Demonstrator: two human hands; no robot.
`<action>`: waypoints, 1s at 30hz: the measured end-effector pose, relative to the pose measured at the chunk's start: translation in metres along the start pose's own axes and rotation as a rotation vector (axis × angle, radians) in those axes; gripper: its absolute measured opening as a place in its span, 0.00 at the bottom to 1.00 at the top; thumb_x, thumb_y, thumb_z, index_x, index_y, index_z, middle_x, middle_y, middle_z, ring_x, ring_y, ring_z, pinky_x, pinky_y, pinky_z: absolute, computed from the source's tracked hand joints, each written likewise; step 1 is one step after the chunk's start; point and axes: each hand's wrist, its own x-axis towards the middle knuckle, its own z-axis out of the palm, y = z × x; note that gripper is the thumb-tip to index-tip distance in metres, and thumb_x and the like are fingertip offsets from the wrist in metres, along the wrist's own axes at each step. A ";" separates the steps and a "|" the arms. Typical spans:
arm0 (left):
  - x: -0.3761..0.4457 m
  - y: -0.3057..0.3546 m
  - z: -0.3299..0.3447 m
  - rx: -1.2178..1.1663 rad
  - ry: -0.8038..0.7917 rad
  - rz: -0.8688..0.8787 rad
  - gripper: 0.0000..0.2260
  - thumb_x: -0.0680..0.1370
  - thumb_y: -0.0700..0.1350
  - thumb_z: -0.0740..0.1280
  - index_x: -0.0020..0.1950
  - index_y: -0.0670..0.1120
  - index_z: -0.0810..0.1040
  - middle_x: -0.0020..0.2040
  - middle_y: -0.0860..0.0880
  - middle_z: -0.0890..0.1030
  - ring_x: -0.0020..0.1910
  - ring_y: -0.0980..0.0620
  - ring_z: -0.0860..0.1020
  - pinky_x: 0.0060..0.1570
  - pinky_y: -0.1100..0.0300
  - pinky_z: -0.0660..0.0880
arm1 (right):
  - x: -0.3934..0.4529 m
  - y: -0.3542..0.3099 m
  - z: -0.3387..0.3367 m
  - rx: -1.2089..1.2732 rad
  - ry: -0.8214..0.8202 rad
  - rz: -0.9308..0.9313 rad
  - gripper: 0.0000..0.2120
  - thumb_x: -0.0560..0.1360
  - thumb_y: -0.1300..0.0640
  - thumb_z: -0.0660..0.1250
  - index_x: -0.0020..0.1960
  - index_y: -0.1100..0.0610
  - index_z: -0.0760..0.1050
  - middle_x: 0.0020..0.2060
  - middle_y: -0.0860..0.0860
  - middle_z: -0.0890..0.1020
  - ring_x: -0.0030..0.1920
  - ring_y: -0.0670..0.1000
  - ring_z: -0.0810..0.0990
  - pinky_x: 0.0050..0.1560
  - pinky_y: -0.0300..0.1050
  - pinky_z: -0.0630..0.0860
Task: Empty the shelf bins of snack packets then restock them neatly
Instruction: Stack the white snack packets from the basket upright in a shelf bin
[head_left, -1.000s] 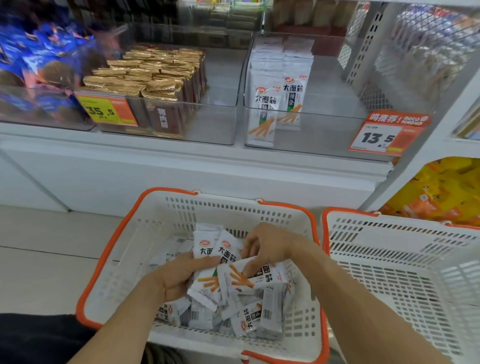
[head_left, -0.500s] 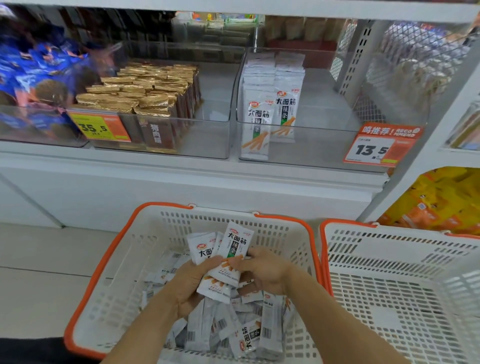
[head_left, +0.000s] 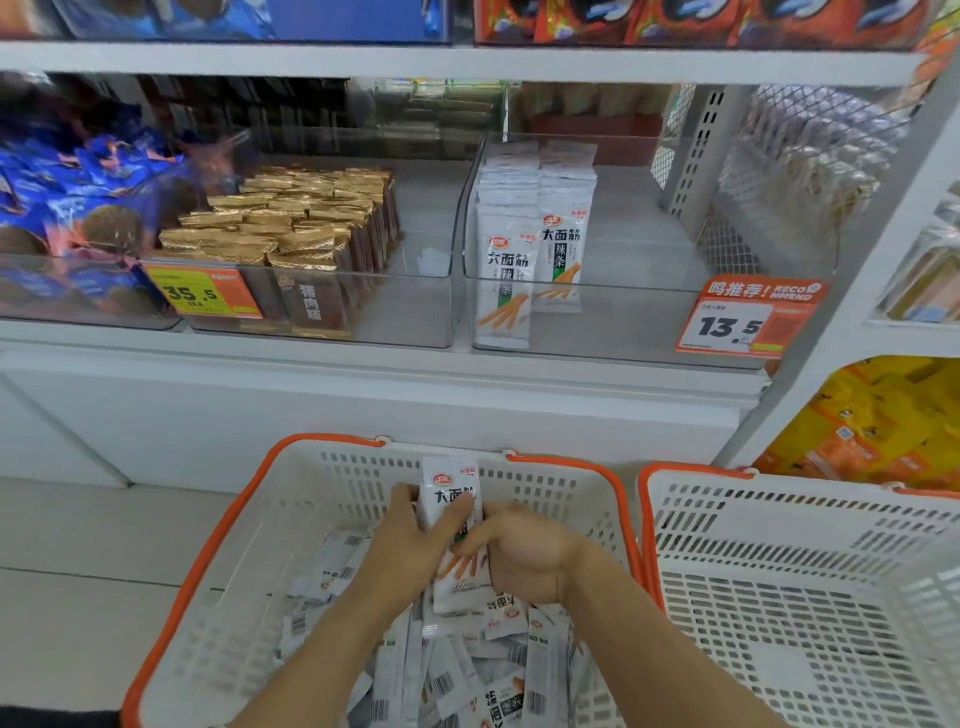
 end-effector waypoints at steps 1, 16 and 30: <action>0.000 0.009 0.000 0.012 -0.021 0.033 0.21 0.75 0.61 0.68 0.60 0.51 0.70 0.53 0.55 0.82 0.45 0.63 0.82 0.38 0.71 0.75 | -0.003 -0.008 -0.003 -0.019 -0.004 -0.029 0.23 0.75 0.72 0.62 0.69 0.64 0.74 0.63 0.69 0.78 0.64 0.68 0.78 0.68 0.67 0.71; 0.044 0.223 -0.066 0.599 0.159 0.744 0.39 0.74 0.63 0.70 0.78 0.46 0.59 0.71 0.48 0.67 0.69 0.52 0.68 0.68 0.56 0.67 | -0.090 -0.206 -0.033 -0.586 0.688 -0.814 0.31 0.71 0.69 0.76 0.65 0.47 0.67 0.58 0.45 0.81 0.57 0.41 0.81 0.53 0.34 0.79; 0.095 0.186 -0.035 0.526 0.284 0.629 0.44 0.73 0.55 0.75 0.81 0.53 0.53 0.66 0.46 0.78 0.61 0.45 0.77 0.51 0.55 0.74 | -0.030 -0.258 -0.097 -0.713 0.782 -0.419 0.26 0.72 0.71 0.73 0.66 0.62 0.66 0.52 0.54 0.81 0.42 0.48 0.82 0.39 0.38 0.82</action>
